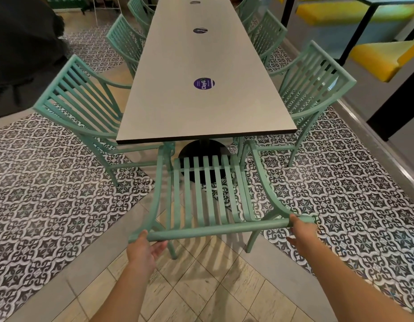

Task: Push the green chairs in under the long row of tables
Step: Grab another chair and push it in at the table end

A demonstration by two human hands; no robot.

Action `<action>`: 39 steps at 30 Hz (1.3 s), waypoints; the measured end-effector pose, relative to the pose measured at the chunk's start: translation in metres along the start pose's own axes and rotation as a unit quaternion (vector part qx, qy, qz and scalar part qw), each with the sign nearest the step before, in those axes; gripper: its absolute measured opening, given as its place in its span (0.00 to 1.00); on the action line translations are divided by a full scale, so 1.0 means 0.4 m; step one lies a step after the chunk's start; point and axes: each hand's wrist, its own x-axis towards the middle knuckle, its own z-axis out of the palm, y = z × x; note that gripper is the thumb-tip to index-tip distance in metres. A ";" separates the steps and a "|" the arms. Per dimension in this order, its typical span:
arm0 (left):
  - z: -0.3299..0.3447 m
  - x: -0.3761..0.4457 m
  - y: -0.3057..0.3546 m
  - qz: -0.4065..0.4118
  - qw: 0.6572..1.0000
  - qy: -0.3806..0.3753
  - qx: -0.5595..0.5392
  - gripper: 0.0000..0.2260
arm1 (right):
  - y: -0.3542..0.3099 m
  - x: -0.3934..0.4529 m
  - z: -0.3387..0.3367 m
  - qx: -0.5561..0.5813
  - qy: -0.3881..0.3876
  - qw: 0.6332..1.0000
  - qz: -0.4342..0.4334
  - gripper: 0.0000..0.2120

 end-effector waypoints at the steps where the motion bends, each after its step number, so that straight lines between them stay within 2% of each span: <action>1: 0.000 0.001 -0.001 0.001 1.000 0.000 0.000 0.08 | 0.000 -0.001 -0.001 -0.001 -0.001 1.000 0.001 0.24; 10: -0.009 0.013 0.000 0.003 1.000 -0.003 0.000 0.17 | 0.004 -0.011 -0.002 -0.016 -0.007 1.000 0.004 0.23; 30: -0.003 -0.006 0.001 -0.008 1.000 -0.003 0.024 0.18 | 0.010 -0.028 -0.008 0.010 0.011 1.000 -0.015 0.23; 39: -0.004 -0.004 -0.009 -0.016 0.999 -0.012 0.032 0.17 | 0.008 -0.013 -0.024 -0.022 -0.007 1.000 -0.009 0.22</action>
